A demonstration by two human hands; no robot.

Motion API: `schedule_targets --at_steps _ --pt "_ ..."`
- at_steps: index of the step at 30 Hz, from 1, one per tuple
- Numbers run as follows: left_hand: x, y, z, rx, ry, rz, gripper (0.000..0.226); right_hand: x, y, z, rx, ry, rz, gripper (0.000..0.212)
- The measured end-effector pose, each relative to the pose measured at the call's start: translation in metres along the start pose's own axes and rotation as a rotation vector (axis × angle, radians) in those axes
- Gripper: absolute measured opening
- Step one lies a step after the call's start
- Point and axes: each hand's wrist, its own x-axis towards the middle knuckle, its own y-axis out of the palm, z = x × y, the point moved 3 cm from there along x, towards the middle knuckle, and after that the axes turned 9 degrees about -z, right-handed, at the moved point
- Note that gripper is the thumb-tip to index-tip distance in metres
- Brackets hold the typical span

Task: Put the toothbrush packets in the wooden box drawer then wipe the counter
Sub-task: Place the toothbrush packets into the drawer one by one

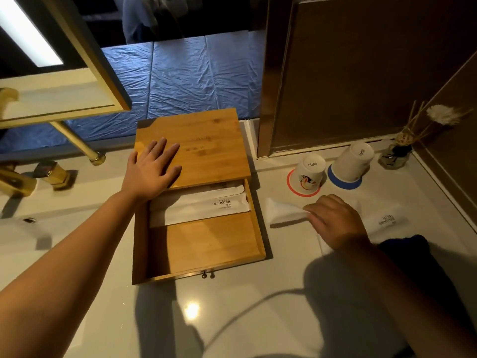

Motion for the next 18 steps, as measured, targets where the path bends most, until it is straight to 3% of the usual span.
schedule_targets --at_steps 6,8,13,18 --pt "0.0 0.001 0.001 -0.009 0.005 -0.004 0.064 0.007 -0.03 0.093 0.208 -0.218 -0.377 0.022" --pt "0.0 0.0 0.0 -0.014 0.004 -0.008 0.064 0.009 -0.03 0.137 0.271 -0.301 -0.361 0.026" --pt "0.0 -0.002 0.0 -0.025 0.003 -0.003 0.064 0.001 0.004 0.218 0.25 -0.52 -0.141 0.029" --pt "-0.001 -0.002 -0.002 -0.029 -0.001 -0.001 0.063 0.015 0.034 0.222 0.169 -0.379 -0.068 0.03"
